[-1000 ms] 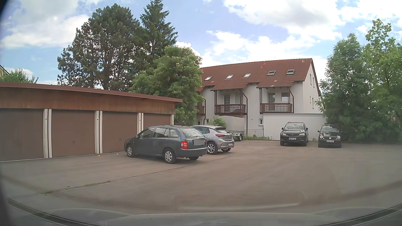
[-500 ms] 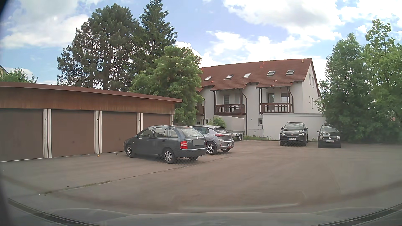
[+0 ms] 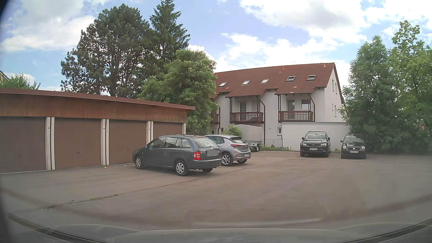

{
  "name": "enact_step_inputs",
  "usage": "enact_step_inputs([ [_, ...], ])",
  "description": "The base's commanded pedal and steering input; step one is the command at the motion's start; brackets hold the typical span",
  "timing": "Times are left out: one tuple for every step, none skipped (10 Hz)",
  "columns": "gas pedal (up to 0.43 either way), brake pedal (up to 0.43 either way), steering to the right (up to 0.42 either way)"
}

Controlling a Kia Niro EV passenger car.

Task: Follow the waypoints while adhering to traffic rules and regulations

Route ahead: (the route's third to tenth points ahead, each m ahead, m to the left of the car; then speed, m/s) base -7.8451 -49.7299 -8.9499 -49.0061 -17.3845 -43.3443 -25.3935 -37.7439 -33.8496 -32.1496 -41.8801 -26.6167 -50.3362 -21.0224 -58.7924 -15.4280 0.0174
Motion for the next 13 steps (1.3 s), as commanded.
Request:
enact_step_inputs([
  [0.0,0.024,-0.182],
  [0.0,0.024,-0.145],
  [0.0,0.024,-0.108],
  [0.0,0.024,-0.052],
  [0.0,0.024,0.006],
  [0.0,0.024,0.079],
  [0.0,0.024,0.144],
  [0.0,0.024,0.206],
  [0.0,0.024,0.252],
  [0.0,0.024,0.289],
  [0.0,0.024,0.34],
  [0.0,0.024,0.388],
  [0.0,0.024,0.42],
])
